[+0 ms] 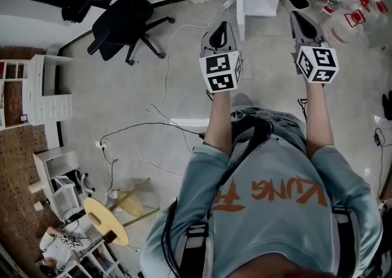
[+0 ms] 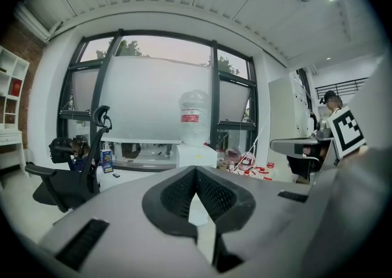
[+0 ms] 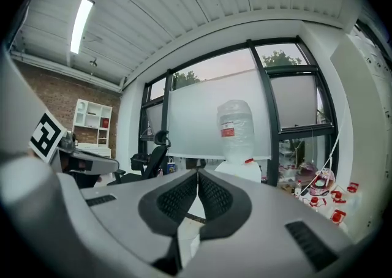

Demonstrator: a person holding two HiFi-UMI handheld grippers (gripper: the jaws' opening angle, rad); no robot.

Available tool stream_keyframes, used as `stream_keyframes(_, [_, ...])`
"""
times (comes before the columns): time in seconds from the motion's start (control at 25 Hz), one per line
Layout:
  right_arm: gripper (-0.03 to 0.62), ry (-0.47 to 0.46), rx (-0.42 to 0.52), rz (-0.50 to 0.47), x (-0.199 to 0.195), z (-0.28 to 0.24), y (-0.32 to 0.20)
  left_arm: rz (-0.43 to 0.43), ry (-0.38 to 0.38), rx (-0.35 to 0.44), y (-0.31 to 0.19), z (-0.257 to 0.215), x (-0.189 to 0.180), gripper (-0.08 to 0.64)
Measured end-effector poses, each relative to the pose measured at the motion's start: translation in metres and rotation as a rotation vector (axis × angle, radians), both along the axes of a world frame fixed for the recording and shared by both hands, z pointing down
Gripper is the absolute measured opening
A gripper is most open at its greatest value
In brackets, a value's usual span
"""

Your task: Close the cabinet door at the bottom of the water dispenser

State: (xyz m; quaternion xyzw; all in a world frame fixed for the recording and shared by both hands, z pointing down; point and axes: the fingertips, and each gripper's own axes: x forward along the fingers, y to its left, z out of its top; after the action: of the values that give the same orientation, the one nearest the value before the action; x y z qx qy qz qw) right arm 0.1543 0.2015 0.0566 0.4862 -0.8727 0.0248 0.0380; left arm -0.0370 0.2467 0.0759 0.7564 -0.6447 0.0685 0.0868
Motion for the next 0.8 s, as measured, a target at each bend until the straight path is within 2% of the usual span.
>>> stream_keyframes(0.2, [0.028, -0.026, 0.010, 0.019, 0.018, -0.010, -0.015, -0.024, 0.001, 0.033, -0.017, -0.019, -0.004, 0.011])
stream_keyframes(0.32, [0.028, -0.034, 0.010, 0.012, 0.013, -0.011, -0.026, -0.024, 0.005, 0.042, -0.027, -0.026, -0.007, 0.011])
stream_keyframes(0.6, [0.028, -0.002, -0.016, 0.019, 0.001, 0.013, -0.063, -0.001, 0.032, 0.031, -0.071, -0.005, -0.012, 0.011])
stream_keyframes(0.8, [0.028, 0.009, -0.031, 0.060, 0.003, 0.015, -0.113, 0.025, 0.052, -0.004, -0.122, 0.010, -0.014, 0.011])
